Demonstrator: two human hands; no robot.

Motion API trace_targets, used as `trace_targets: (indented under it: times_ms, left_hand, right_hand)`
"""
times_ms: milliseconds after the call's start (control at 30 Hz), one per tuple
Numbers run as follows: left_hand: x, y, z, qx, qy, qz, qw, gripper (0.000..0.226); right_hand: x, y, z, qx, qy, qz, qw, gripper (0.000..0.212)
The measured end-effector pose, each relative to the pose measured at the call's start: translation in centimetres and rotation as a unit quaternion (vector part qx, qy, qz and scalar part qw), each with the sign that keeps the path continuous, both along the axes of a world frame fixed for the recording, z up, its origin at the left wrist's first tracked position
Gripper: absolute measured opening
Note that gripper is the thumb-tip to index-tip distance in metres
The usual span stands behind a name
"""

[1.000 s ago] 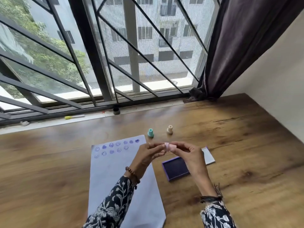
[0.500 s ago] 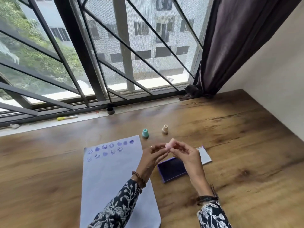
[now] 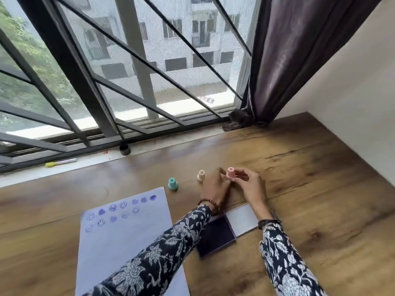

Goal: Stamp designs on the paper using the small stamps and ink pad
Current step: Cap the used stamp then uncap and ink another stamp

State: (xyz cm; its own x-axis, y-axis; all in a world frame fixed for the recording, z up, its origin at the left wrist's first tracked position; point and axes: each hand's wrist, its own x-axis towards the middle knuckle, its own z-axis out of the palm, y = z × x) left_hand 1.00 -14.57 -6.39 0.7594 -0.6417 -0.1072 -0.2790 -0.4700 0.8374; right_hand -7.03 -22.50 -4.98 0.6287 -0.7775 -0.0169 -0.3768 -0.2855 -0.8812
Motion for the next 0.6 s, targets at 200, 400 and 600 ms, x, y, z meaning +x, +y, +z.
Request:
trace_targets:
  times_ms: [200, 400, 600]
  left_hand:
    - [1.0, -1.6, 0.3, 0.023, 0.002, -0.022, 0.999, 0.018]
    - [-0.3, 2.4, 0.1, 0.030, 0.116, -0.055, 0.991, 0.007]
    - [0.6, 6.9, 0.3, 0.014, 0.138, 0.080, 0.987, 0.012]
  right_hand:
    - [1.3, -1.2, -0.3, 0.016, 0.013, -0.035, 0.999, 0.027]
    - [-0.2, 2.5, -0.8, 0.007, 0.017, -0.135, 0.991, 0.023]
    - [1.8, 5.3, -0.4, -0.048, 0.070, -0.011, 0.996, 0.016]
